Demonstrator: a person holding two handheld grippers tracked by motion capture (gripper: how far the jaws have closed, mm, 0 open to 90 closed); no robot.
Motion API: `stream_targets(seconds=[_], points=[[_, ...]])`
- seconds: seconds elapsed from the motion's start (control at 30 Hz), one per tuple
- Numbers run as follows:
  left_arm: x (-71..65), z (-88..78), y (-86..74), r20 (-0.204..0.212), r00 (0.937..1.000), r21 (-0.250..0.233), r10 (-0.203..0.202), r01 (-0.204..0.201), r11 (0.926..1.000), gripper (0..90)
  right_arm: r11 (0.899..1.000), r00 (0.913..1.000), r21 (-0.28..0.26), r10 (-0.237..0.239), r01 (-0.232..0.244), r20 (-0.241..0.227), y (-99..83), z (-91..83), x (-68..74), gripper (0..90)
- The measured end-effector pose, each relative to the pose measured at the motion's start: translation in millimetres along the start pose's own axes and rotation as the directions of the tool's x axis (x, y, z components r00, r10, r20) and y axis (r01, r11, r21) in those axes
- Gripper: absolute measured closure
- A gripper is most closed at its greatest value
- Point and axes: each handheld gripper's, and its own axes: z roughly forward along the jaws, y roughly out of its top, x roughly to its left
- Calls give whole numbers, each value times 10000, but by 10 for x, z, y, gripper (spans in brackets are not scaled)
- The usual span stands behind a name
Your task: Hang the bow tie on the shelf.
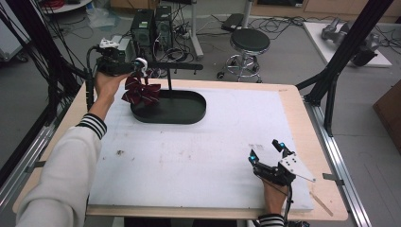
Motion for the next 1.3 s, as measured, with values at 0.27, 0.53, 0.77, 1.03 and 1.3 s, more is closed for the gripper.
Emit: stream_targets(seconds=[0.27,0.53,0.77,1.03,1.3], points=[[30,6,-9,-789,9963,558,326,-283,9980,314,10000,10000,8,14,-14,-11,1,-1,-1,91],[77,-21,-19,-808,9958,715,428,-370,9968,282,10000,10000,7,2,-2,-15,0,-1,-3,91],[138,-47,-36,-774,9960,926,453,-380,9950,274,10000,10000,2,4,-4,-13,0,0,-2,92],[159,-5,-115,-656,9963,1383,564,-468,9893,261,10000,10000,10,-8,8,-3,1,-1,-2,91],[181,-17,-233,-206,9974,1445,696,-659,9873,238,10000,10000,1,-12,12,8,0,-1,-1,91]])
